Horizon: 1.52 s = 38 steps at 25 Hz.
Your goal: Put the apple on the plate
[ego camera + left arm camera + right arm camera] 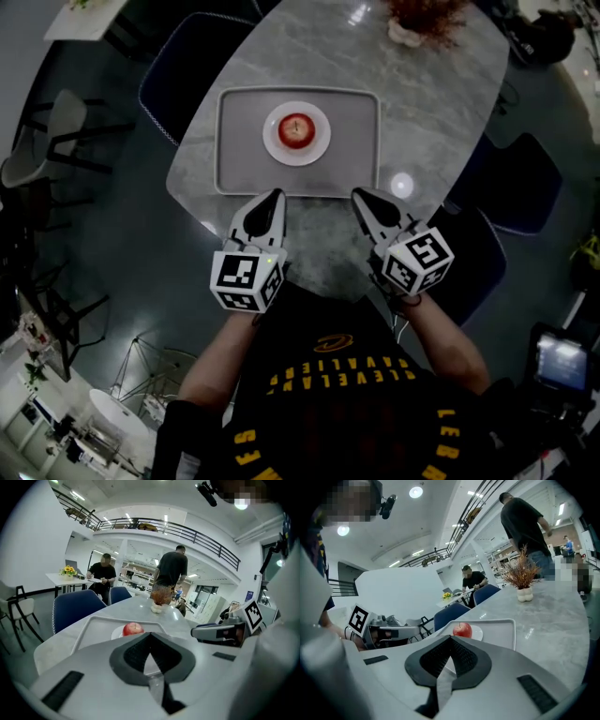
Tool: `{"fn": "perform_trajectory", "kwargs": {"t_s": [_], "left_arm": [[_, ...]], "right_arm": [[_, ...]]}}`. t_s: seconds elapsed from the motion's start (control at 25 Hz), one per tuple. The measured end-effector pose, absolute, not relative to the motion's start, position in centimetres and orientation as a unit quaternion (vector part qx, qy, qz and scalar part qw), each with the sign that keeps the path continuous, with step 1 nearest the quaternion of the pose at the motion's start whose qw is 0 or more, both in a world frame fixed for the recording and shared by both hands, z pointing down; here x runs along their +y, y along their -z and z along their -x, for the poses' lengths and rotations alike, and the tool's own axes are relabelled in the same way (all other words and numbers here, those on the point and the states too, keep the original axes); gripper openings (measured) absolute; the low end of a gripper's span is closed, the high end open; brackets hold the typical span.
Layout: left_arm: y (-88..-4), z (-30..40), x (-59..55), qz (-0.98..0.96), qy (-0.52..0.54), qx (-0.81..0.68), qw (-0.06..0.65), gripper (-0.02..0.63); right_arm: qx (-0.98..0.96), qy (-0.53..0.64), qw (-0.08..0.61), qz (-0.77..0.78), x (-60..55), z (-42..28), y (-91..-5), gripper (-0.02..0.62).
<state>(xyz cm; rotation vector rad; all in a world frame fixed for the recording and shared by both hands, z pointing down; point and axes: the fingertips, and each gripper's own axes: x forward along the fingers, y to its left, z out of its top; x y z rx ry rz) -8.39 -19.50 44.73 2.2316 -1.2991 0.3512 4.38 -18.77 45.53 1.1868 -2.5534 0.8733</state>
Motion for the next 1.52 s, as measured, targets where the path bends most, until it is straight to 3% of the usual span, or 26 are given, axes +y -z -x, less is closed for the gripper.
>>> {"fn": "perform_trajectory", "kwargs": {"t_s": [0.52,0.8,1.52], "left_arm": [[-38.9,2.1,-12.3,-0.857,-0.088,-0.452,0.23,0.002],[-37.1,1.7,-9.9,-0.856,-0.065,-0.456,0.235,0.002],[-31.3,-0.3,-7.7,-0.877,-0.045,-0.451,0.161,0.002]], "right_arm": [[-0.882,-0.219,0.068,-0.412,-13.0,-6.7,-39.7,0.006],[-0.89,-0.178,0.062,-0.414,-11.2,-6.2,-37.8,0.006],[-0.899,-0.114,0.041,-0.42,-8.5,-6.4,-32.2,0.006]]}}
